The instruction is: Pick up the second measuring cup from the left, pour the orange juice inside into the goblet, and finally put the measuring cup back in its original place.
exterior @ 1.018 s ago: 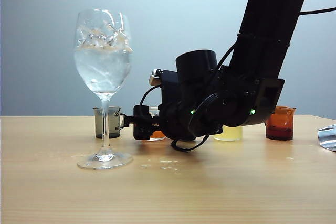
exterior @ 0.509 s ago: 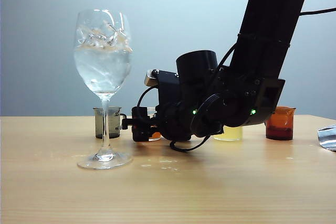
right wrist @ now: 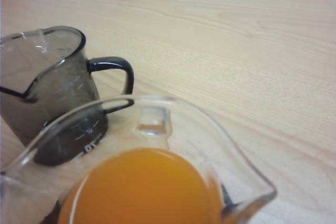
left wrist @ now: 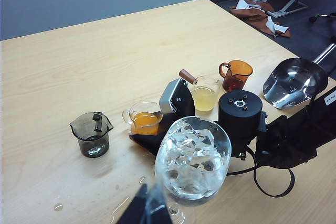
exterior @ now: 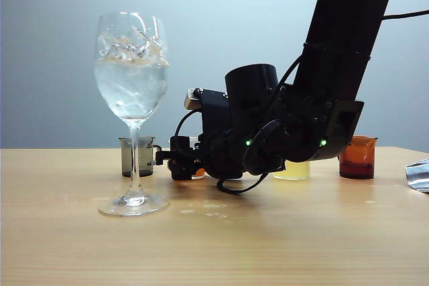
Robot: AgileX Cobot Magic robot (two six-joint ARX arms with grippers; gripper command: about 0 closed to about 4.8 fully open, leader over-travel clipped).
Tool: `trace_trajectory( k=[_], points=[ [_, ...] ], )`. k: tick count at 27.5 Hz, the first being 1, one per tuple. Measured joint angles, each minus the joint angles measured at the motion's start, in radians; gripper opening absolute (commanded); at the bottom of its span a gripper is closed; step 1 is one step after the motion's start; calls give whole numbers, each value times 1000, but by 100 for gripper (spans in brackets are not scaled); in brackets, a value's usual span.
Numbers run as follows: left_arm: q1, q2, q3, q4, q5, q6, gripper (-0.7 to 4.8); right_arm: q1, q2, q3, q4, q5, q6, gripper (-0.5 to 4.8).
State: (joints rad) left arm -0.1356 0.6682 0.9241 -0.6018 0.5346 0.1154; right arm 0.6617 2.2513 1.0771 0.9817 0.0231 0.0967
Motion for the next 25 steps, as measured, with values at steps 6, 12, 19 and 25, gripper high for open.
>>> trace_trajectory(
  k=[6, 12, 19, 25],
  points=[
    [0, 0, 0, 0, 0, 0, -6, 0, -19, -3, -30, 0, 1, 102],
    [0, 0, 0, 0, 0, 0, -6, 0, -36, -5, -45, 1, 1, 102],
    [0, 0, 0, 0, 0, 0, -6, 0, -80, -6, -81, 1, 1, 102],
    [0, 0, 0, 1, 0, 0, -6, 0, -114, -6, -102, 1, 1, 102]
  ],
)
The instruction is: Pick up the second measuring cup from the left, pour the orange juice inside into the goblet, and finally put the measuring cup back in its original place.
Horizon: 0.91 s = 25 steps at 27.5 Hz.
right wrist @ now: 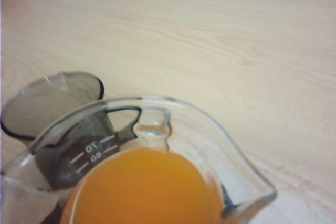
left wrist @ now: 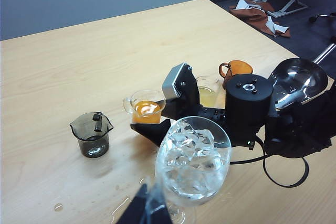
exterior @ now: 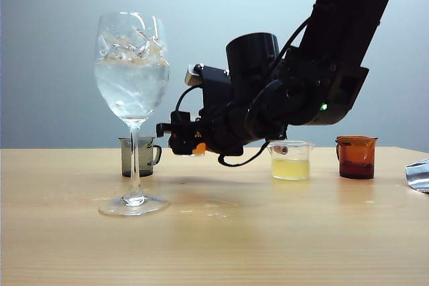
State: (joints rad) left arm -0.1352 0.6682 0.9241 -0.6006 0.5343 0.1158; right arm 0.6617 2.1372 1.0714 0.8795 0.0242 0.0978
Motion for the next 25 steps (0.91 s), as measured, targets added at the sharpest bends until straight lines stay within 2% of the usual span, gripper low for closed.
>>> trace_trajectory(
  k=[12, 22, 25],
  points=[
    [0, 0, 0, 21, 0, 0, -6, -1, -79, 0, -26, 0, -25, 93],
    [0, 0, 6, 29, 0, 0, -6, -56, -241, -1, -170, 2, -28, 92],
    [0, 0, 6, 29, 0, 0, -6, -61, -304, -1, -223, 1, -28, 71]
  ],
)
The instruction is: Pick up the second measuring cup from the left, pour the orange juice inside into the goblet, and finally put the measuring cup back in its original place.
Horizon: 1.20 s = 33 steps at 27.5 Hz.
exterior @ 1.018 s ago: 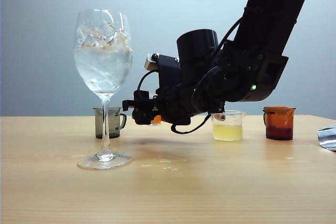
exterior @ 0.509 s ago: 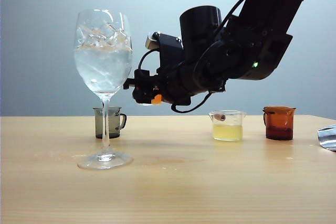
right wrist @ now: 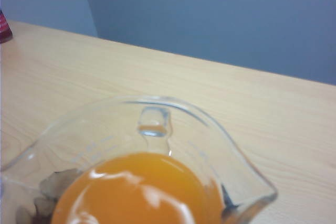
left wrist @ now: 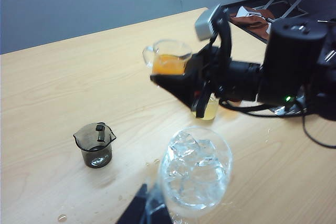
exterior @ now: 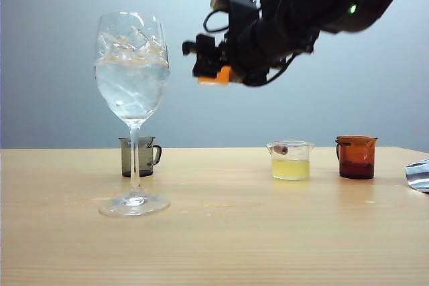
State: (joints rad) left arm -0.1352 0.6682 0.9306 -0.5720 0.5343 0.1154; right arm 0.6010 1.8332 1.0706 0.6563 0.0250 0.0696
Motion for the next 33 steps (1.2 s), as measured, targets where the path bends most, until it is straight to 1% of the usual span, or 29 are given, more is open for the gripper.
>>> trace_trajectory(
  k=[3, 5, 11, 14, 21, 25, 30, 33],
  points=[
    [0, 0, 0, 15, 0, 0, -6, -2, -71, 0, -93, 0, 0, 70],
    [0, 0, 0, 27, 0, 0, -6, -3, -106, 0, -135, 0, -1, 48],
    [0, 0, 0, 39, 0, -15, -6, -3, -242, 0, -306, 0, -20, 49],
    [0, 0, 0, 41, 0, -17, -6, -2, -335, 0, -421, 0, -23, 49],
    [0, 0, 0, 59, 0, -18, -6, 2, -436, 0, -513, 0, -23, 49],
    [0, 0, 0, 79, 0, -18, -6, 21, -474, 0, -549, 1, -23, 49],
    [0, 0, 0, 89, 0, -18, -6, 103, -483, -2, -599, 1, -27, 49],
    [0, 0, 0, 89, 0, -18, -6, 144, -477, -2, -602, 9, -56, 49]
  ],
)
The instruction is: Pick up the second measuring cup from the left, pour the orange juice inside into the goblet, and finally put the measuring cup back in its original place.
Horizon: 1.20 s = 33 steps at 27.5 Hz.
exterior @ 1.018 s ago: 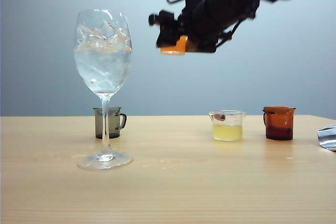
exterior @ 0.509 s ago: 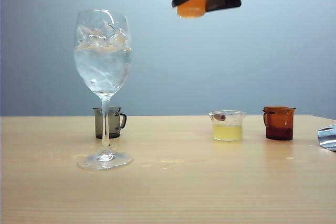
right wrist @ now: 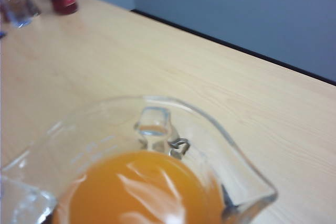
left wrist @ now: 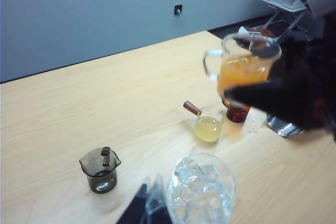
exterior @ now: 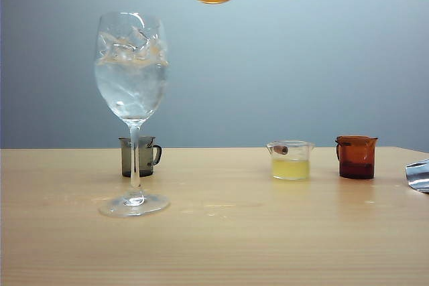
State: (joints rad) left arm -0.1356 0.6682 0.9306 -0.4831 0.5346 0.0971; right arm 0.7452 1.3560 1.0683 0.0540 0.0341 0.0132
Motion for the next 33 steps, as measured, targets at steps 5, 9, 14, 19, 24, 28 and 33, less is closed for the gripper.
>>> trace_trajectory(
  k=[5, 9, 14, 19, 24, 28, 33],
  points=[
    [0, 0, 0, 0, 1, 0, -6, 38, 3, -1, -2, 50, -11, 49],
    [0, 0, 0, 0, 5, 0, -6, 49, 3, -1, -1, 60, -11, 49],
    [0, 0, 0, 0, 75, -1, -6, 48, 29, 0, -1, 72, -13, 49],
    [0, 0, 0, -30, 196, -26, -6, 55, 48, -2, 8, 82, -41, 49],
    [0, 0, 0, -34, 198, -27, -6, 83, 55, -2, 25, 103, -107, 49],
    [0, 0, 0, -34, 198, -27, -6, 85, 57, -2, 45, 104, -113, 49],
    [0, 0, 0, -34, 199, -27, -6, 85, 73, -2, 48, 142, -116, 49]
  ],
)
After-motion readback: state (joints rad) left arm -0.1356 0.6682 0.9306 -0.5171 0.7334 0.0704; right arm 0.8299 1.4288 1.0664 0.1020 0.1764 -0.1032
